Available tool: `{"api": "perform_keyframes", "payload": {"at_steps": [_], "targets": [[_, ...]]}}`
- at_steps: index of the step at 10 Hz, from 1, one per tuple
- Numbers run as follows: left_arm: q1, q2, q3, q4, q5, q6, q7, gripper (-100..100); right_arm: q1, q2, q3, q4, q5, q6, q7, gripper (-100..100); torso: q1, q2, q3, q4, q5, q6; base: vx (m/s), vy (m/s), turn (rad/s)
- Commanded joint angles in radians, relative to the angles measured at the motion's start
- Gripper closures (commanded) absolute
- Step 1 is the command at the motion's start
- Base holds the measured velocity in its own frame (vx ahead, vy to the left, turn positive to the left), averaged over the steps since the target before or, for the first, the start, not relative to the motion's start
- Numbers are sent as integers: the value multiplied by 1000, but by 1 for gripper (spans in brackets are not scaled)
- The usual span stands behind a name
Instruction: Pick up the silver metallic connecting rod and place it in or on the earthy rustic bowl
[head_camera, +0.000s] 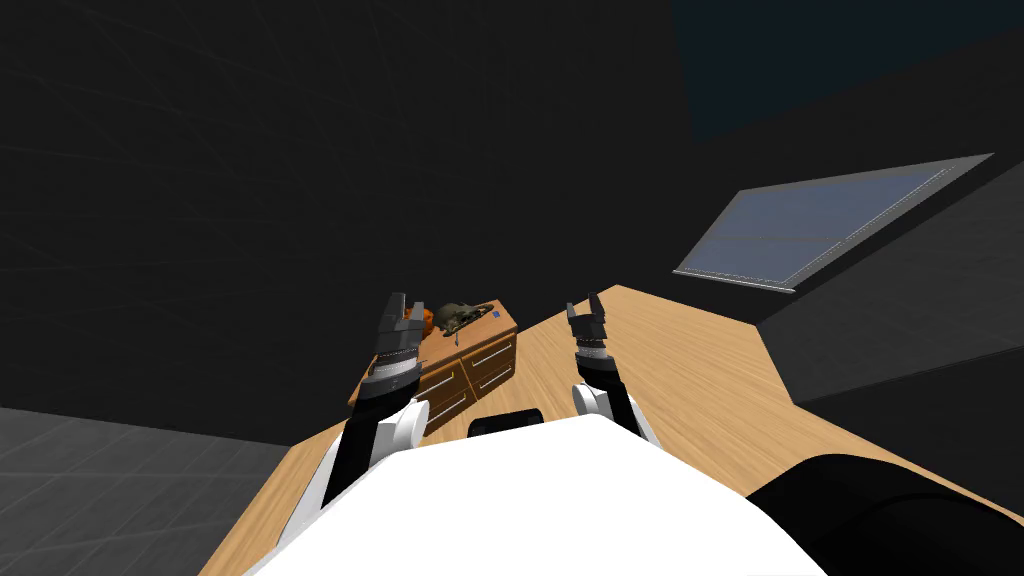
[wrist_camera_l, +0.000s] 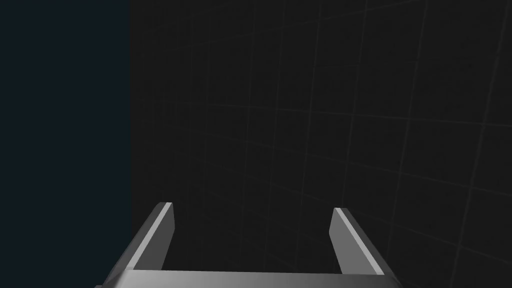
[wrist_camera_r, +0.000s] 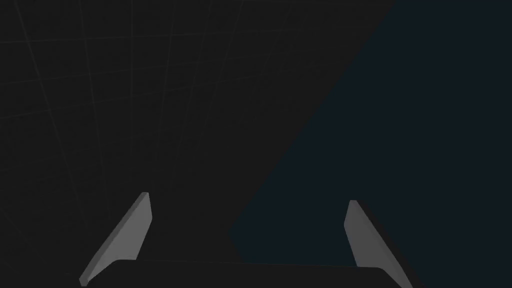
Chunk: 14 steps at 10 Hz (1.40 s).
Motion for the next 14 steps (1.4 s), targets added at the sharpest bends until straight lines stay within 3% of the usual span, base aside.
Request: {"api": "perform_keyframes", "payload": {"at_steps": [1, 6, 7, 10, 13, 14], "targets": [[0, 39, 2, 7, 7, 15, -2, -100, 0, 0, 0, 0, 0, 0, 0, 0, 0, 0, 0, 0, 0, 0, -1, 0, -49], [3, 178, 19, 60, 58, 123, -17, -100, 0, 0, 0, 0, 0, 0, 0, 0, 1, 1, 0, 0, 0, 0, -10, 9, -113], [3, 178, 19, 60, 58, 128, -17, -100, 0, 0, 0, 0, 0, 0, 0, 0, 1, 1, 0, 0, 0, 0, -13, 8, -37], [8, 251, 36, 106, 104, 221, -28, -100, 0, 0, 0, 0, 0, 0, 0, 0, 1, 1, 1, 0, 0, 0, -21, 5, -155], [10, 275, 42, 123, 122, 270, -31, -100, 0, 0, 0, 0, 0, 0, 0, 0, 1, 1, 1, 0, 0, 0, -17, 6, -91], [12, 298, 49, 140, 139, 309, -35, -100, 0, 0, 0, 0, 0, 0, 0, 0, 1, 1, 1, 0, 0, 0, -14, 3, -136]]}}
